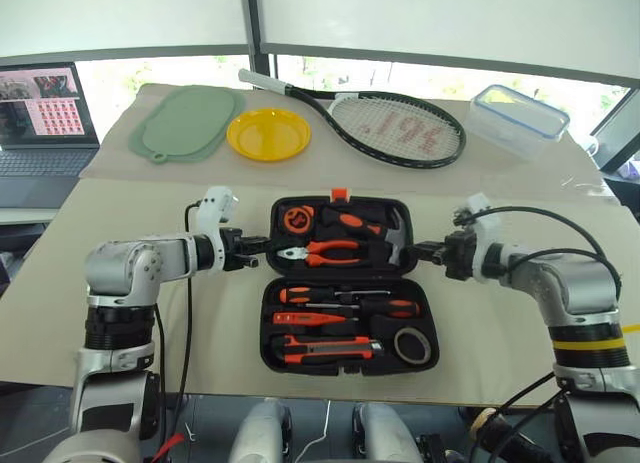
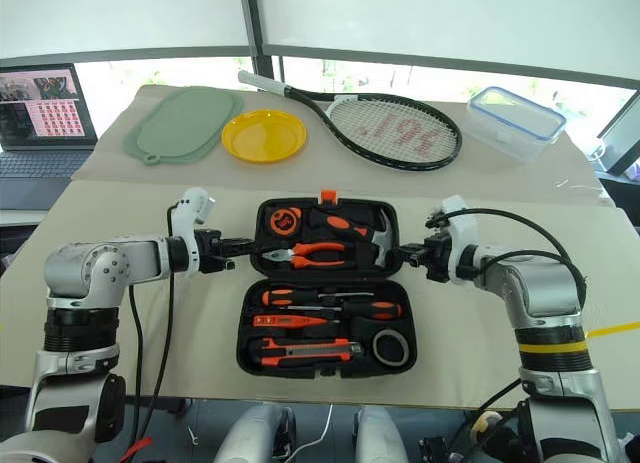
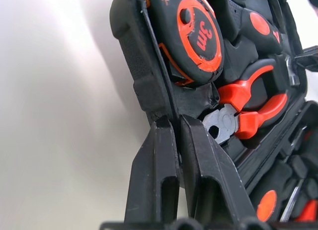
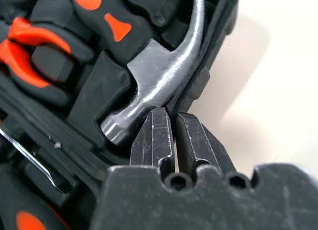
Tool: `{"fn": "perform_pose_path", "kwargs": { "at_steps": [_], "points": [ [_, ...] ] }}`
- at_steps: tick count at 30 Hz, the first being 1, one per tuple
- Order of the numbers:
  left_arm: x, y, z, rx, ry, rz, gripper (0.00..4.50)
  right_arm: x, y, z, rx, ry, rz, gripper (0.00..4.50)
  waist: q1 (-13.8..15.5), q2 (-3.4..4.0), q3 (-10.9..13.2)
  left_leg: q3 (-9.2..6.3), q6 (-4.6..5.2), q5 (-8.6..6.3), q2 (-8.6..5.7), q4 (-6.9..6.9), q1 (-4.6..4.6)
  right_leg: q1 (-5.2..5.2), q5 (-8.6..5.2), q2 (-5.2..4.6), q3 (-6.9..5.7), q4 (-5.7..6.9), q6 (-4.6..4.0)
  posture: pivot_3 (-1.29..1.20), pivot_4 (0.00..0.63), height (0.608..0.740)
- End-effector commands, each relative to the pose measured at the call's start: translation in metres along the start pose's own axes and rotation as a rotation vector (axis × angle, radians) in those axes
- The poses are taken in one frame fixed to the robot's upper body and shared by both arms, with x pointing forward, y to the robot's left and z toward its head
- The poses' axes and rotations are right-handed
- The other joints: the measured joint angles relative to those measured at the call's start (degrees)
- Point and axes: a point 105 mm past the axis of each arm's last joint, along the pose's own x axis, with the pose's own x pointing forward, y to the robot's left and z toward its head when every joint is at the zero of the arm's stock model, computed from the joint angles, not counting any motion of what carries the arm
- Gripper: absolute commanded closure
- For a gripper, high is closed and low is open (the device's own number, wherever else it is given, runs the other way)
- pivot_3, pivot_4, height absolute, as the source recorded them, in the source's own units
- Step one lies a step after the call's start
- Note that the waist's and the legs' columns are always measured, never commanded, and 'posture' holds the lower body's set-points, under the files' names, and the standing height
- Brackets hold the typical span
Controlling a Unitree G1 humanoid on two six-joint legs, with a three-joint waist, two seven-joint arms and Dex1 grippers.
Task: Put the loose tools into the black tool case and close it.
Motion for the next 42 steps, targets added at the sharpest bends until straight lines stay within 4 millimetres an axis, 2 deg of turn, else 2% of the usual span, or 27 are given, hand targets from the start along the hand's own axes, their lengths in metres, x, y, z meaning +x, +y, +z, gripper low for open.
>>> {"fn": "perform_pose_path", "kwargs": {
  "at_steps": [1, 9, 12, 20, 22, 25, 26, 28, 29, 32, 35, 37, 39, 40, 42],
  "points": [
    [0.002, -0.039, 0.014, 0.315, -0.106, -0.161, 4.50, -0.003, 0.016, 0.036, -0.200, -0.177, -0.016, 4.45, -0.01, 0.01, 0.00, 0.02, -0.02, 0.01, -0.01, -0.08, 0.00, -0.02, 0.00, 0.00, 0.01, -0.01, 0.00, 0.00, 0.150, 0.738],
    [-0.001, -0.023, -0.007, 0.545, -0.220, -0.006, 4.50, -0.007, 0.017, 0.013, -0.371, -0.231, -0.133, 4.45, 0.03, 0.02, -0.01, 0.12, 0.06, -0.05, 0.04, -0.15, 0.03, 0.10, 0.01, -0.02, 0.00, -0.15, 0.02, 0.00, 0.150, 0.738],
    [-0.004, -0.016, -0.005, 0.569, -0.275, 0.070, 4.50, -0.012, 0.018, 0.004, -0.427, -0.231, -0.148, 4.45, 0.24, 0.03, -0.02, 0.12, 0.09, -0.08, 0.05, -0.15, 0.10, 0.13, 0.01, -0.04, -0.01, -0.22, 0.01, 0.00, 0.150, 0.738],
    [-0.019, -0.017, -0.008, 0.683, -0.357, 0.165, 4.50, -0.029, 0.018, -0.011, -0.615, -0.284, -0.204, 4.45, 0.27, 0.05, -0.03, 0.12, 0.09, -0.07, 0.08, -0.14, 0.16, 0.15, 0.01, -0.01, 0.00, -0.18, 0.01, 0.00, 0.150, 0.738],
    [-0.026, -0.015, -0.009, 0.706, -0.372, 0.203, 4.50, -0.035, 0.023, -0.020, -0.722, -0.277, -0.191, 4.45, 0.28, 0.06, -0.03, 0.12, 0.09, -0.07, 0.09, -0.14, 0.16, 0.15, 0.00, 0.00, 0.00, -0.17, 0.01, 0.00, 0.150, 0.738],
    [-0.034, -0.014, -0.023, 0.707, -0.341, 0.211, 4.50, -0.042, 0.032, -0.041, -0.895, -0.232, -0.137, 4.45, 0.25, 0.09, -0.06, 0.14, 0.10, -0.08, 0.08, -0.14, 0.19, 0.17, 0.00, -0.02, 0.01, -0.17, 0.02, 0.00, 0.150, 0.738],
    [-0.037, -0.013, -0.025, 0.704, -0.338, 0.220, 3.75, -0.044, 0.036, -0.045, -0.934, -0.236, -0.122, 4.50, 0.24, 0.09, -0.06, 0.14, 0.10, -0.08, 0.09, -0.15, 0.23, 0.22, 0.00, -0.02, 0.01, -0.19, 0.02, 0.00, 0.150, 0.738],
    [-0.041, -0.012, -0.027, 0.701, -0.339, 0.237, 3.21, -0.046, 0.042, -0.049, -0.981, -0.252, -0.097, 4.50, 0.19, 0.10, -0.07, 0.15, 0.10, -0.08, 0.12, -0.16, 0.38, 0.33, -0.02, 0.00, 0.02, -0.17, -0.01, 0.00, 0.150, 0.738],
    [-0.043, -0.012, -0.027, 0.699, -0.339, 0.242, 2.68, -0.047, 0.046, -0.050, -1.009, -0.257, -0.083, 4.10, 0.16, 0.10, -0.07, 0.18, 0.08, -0.07, 0.13, -0.15, 0.45, 0.36, -0.04, 0.00, 0.03, -0.13, -0.03, 0.00, 0.150, 0.738],
    [-0.052, -0.016, -0.033, 0.701, -0.324, 0.253, 1.61, -0.056, 0.055, -0.058, -1.032, -0.255, -0.046, 3.07, -0.03, 0.10, -0.07, 0.20, 0.05, -0.05, 0.15, -0.15, 0.52, 0.36, -0.06, 0.02, 0.05, -0.04, -0.08, 0.00, 0.150, 0.738],
    [-0.074, -0.018, -0.031, 0.619, -0.295, 0.255, 0.61, -0.079, 0.055, -0.053, -0.976, -0.217, -0.024, 2.08, -0.08, 0.09, -0.06, 0.22, 0.05, -0.05, 0.21, -0.17, 0.55, 0.38, -0.08, 0.02, 0.06, -0.03, -0.11, 0.00, 0.150, 0.738],
    [-0.099, -0.023, -0.033, 0.506, -0.236, 0.204, 0.00, -0.103, 0.057, -0.059, -0.844, -0.114, 0.069, 1.38, -0.06, 0.09, -0.06, 0.22, 0.05, -0.05, 0.24, -0.15, 0.52, 0.35, -0.08, -0.02, 0.07, 0.00, -0.11, 0.00, 0.150, 0.738],
    [-0.120, -0.027, -0.039, 0.452, -0.150, 0.153, 0.00, -0.122, 0.067, -0.070, -0.734, -0.005, 0.197, 1.38, -0.06, 0.10, -0.06, 0.18, 0.06, -0.06, 0.30, -0.16, 0.53, 0.40, -0.10, -0.04, 0.04, 0.00, -0.12, 0.00, 0.150, 0.738],
    [-0.129, -0.025, -0.048, 0.431, -0.065, 0.120, 0.00, -0.129, 0.076, -0.080, -0.672, 0.050, 0.277, 1.38, -0.07, 0.08, -0.07, 0.19, 0.06, -0.07, 0.34, -0.20, 0.56, 0.40, -0.12, -0.06, 0.04, -0.02, -0.14, 0.00, 0.150, 0.738],
    [-0.140, -0.018, -0.062, 0.404, 0.057, 0.076, 0.00, -0.135, 0.089, -0.089, -0.584, 0.103, 0.374, 1.38, -0.01, 0.07, -0.06, 0.16, 0.02, -0.10, 0.39, -0.24, 1.00, 0.82, -0.32, -0.05, -0.07, -0.08, -0.36, 0.00, 0.150, 0.738]
  ]
}}
